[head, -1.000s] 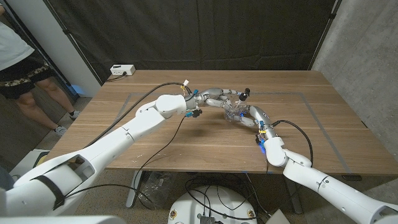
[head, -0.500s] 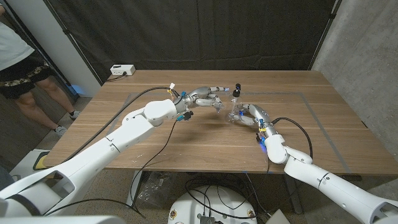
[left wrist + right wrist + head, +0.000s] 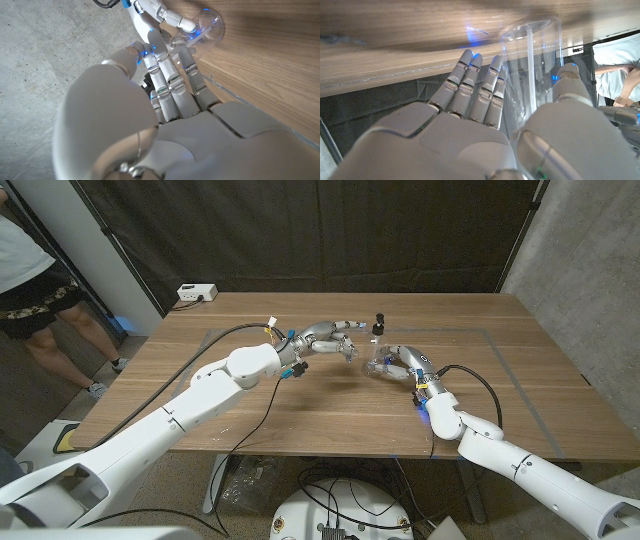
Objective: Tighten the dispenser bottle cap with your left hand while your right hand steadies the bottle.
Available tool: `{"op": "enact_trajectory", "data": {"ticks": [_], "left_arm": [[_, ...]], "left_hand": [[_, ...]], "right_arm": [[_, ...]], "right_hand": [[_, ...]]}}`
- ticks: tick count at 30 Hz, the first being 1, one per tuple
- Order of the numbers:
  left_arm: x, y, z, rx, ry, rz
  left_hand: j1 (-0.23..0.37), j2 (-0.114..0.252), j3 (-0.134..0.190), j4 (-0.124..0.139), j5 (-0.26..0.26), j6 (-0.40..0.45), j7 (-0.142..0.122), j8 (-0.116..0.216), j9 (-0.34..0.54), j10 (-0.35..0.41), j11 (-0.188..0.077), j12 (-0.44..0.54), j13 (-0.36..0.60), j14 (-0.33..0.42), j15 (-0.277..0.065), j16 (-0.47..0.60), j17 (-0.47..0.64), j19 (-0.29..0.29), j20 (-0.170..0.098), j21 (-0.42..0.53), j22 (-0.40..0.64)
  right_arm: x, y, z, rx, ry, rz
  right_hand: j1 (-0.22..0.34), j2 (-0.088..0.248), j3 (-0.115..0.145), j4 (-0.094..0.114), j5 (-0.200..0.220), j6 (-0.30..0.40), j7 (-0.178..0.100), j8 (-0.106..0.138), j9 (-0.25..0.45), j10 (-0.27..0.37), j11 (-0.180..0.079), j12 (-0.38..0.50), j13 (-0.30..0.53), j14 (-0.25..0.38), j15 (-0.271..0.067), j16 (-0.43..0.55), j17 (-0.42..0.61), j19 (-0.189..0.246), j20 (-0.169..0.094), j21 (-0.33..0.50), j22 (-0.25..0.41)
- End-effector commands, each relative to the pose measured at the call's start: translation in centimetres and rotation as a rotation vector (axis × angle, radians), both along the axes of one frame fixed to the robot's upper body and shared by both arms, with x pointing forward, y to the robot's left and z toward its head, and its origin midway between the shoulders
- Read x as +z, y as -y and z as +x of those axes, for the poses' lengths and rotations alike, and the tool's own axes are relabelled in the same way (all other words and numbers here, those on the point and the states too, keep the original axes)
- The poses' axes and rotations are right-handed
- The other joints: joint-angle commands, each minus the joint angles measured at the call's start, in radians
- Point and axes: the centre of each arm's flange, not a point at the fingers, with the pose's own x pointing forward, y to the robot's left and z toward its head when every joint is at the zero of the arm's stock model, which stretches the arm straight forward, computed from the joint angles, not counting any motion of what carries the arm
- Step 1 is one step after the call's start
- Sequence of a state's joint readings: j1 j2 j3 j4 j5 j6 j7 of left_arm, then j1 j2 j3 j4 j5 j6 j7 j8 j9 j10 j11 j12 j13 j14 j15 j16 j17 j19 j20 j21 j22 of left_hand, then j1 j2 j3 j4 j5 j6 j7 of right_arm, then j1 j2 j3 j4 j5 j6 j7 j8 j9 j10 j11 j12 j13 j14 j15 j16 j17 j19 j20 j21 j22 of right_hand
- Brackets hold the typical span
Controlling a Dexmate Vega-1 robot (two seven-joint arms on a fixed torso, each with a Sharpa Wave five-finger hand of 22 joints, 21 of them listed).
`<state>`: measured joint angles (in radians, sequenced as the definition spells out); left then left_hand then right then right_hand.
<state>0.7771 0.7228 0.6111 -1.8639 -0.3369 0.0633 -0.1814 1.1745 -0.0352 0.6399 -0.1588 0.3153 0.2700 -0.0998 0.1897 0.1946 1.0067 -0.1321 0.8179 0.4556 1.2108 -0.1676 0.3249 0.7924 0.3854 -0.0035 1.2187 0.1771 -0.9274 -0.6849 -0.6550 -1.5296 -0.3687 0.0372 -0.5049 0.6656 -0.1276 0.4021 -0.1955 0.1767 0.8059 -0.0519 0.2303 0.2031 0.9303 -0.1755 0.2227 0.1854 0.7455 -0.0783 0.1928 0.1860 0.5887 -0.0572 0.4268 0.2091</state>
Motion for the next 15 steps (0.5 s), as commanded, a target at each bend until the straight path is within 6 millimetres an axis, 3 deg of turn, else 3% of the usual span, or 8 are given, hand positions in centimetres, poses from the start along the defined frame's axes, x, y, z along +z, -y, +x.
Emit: {"op": "enact_trajectory", "data": {"ticks": [1, 15], "left_arm": [[-0.6, -0.1, -0.3, -0.008, -0.017, 0.001], [-0.4, 0.4, 0.9, -0.014, -0.035, 0.036]], "left_hand": [[0.017, 0.002, 0.003, -0.005, 0.006, 0.008, -0.003, 0.006, 0.004, 0.004, 0.005, 0.007, 0.012, -0.001, 0.000, -0.003, 0.003, -0.005, 0.003, 0.006, 0.003], [0.019, 0.002, 0.004, -0.002, 0.006, 0.013, -0.005, 0.005, 0.004, 0.003, 0.006, 0.008, 0.013, 0.006, -0.001, -0.005, -0.003, -0.005, 0.004, 0.008, 0.003]], "right_arm": [[0.0, -0.3, 0.0, -0.001, -0.006, -0.005], [-0.5, -0.3, 0.0, -0.011, -0.009, 0.017]], "right_hand": [[0.271, 0.284, 0.068, 0.068, 0.001, 0.181, -0.173, 0.005, 0.001, 0.053, -0.043, 0.005, 0.003, 0.014, -0.070, 0.004, 0.003, -0.001, -0.050, 0.006, 0.002], [0.272, 0.284, 0.070, 0.066, 0.000, 0.181, -0.173, 0.006, 0.002, 0.055, -0.043, 0.004, 0.002, 0.016, -0.070, 0.003, 0.002, -0.001, -0.050, 0.008, 0.002]]}}
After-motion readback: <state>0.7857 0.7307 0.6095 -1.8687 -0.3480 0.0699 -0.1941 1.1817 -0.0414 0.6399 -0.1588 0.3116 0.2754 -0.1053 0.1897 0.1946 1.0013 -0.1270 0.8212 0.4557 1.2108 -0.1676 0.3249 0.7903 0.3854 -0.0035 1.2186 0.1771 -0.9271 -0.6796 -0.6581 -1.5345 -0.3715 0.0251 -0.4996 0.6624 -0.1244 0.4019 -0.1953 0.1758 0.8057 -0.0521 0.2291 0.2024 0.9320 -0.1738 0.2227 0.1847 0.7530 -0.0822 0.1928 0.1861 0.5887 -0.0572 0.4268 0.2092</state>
